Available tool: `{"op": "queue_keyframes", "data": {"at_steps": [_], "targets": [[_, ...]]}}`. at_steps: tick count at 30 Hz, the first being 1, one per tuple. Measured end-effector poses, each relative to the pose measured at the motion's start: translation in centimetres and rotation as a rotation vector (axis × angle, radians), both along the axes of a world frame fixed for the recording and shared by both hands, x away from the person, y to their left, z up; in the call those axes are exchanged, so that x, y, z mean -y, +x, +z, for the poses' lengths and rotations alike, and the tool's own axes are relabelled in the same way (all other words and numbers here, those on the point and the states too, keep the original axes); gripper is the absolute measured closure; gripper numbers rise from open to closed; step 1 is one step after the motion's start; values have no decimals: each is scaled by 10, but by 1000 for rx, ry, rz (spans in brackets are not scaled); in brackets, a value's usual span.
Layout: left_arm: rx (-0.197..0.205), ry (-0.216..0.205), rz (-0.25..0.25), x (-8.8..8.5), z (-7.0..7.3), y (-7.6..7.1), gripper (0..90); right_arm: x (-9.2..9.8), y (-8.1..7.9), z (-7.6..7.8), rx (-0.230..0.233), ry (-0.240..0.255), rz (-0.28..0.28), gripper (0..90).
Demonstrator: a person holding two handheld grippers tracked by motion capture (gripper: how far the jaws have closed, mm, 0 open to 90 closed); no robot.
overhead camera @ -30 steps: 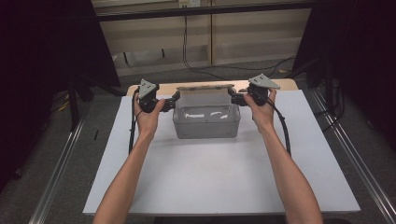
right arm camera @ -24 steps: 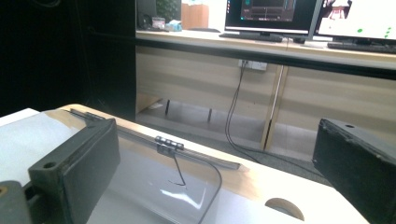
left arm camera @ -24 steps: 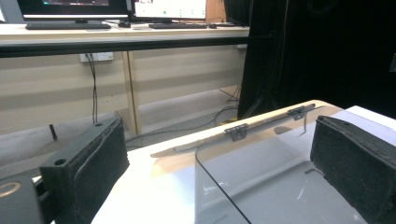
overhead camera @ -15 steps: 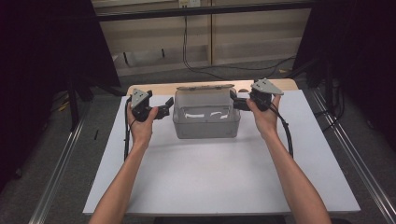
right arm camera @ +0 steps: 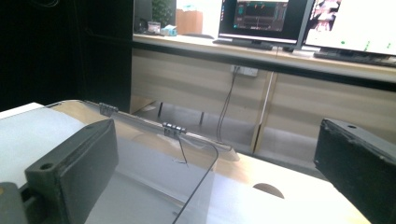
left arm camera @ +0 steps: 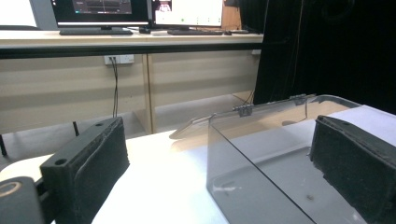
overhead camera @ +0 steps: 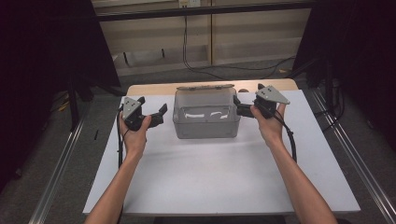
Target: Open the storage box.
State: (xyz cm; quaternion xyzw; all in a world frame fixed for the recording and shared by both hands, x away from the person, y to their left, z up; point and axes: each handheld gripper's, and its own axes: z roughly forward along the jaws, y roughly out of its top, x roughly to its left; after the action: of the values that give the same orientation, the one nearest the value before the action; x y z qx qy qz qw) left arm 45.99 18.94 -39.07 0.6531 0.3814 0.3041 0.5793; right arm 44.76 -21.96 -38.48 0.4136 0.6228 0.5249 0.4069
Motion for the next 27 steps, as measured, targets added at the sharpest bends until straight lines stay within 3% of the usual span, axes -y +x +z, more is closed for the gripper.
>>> {"op": "queue_keyframes", "data": {"at_steps": [5,9,13,15,19,27], "targets": [[6,7,-9,-4,2,-13,36,2,-12,-2,0,-9,-6,0],[-1,-15,-2,-9,-1,-26,35,7,-23,-1,14,12,-18,0],[-16,16,6,-12,-8,-36,36,13,-38,-3,30,0,-31,0],[9,43,17,-13,-10,-44,35,16,-46,-4,36,9,-34,0],[18,37,-9,-14,-13,-62,35,21,-61,-9,43,15,-36,0],[-40,-2,-16,-20,-23,-89,36,29,-89,-15,48,3,-37,0]]}}
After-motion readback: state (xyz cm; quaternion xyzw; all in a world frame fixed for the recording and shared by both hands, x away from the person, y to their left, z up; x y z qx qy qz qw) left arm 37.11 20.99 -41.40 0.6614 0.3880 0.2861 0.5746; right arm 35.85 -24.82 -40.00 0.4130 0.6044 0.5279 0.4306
